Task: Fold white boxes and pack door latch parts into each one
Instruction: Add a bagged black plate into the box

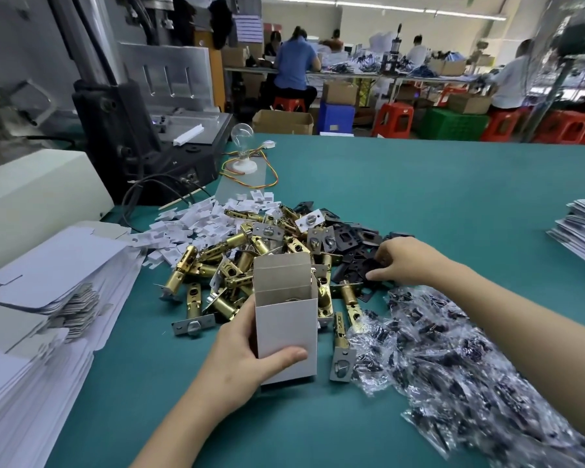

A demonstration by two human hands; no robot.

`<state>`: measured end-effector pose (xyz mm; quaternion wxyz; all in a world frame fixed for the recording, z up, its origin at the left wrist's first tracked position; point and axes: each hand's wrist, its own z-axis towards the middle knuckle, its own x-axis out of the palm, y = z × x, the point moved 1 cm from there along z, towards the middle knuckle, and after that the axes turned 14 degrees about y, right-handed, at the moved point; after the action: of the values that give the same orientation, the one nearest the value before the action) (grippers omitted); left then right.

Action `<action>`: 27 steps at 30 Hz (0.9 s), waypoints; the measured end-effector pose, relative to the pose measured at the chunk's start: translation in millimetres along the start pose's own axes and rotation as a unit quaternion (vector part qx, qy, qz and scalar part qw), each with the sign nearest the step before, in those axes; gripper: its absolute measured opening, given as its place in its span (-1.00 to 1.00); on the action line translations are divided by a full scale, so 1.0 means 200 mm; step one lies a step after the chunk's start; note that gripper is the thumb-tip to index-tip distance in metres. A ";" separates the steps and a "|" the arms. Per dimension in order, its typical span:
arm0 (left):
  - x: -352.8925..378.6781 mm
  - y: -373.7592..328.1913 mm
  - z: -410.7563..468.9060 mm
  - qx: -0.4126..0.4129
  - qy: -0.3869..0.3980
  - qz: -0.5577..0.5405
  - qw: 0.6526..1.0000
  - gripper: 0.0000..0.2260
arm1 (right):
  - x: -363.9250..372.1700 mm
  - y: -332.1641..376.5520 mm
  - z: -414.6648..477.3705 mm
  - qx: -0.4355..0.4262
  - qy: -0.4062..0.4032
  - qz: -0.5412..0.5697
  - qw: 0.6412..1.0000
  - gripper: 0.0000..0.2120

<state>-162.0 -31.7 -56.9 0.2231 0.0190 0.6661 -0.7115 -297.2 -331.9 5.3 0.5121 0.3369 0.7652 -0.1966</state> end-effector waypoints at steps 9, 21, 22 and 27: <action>0.00 0.01 -0.01 -0.002 -0.001 0.004 1.000 -0.35 | -0.03 0.03 -0.07 -0.060 -0.063 0.080 0.993 -0.57; 0.00 -0.01 -0.01 0.002 0.001 -0.004 1.000 -0.35 | -0.25 0.39 -0.50 -0.306 0.006 0.527 0.793 -0.88; 0.00 -0.01 -0.01 0.000 0.002 -0.005 1.000 -0.36 | -0.25 0.41 -0.51 -0.322 0.047 0.538 0.778 -0.82; 0.00 -0.01 -0.01 0.005 0.001 -0.014 1.000 -0.42 | -0.25 0.48 -0.58 -0.403 0.103 0.439 0.796 -0.71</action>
<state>-163.7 -29.6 -55.0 0.2119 0.0112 0.6633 -0.7176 -291.1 -205.8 100.6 0.5516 0.4175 0.5935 0.4114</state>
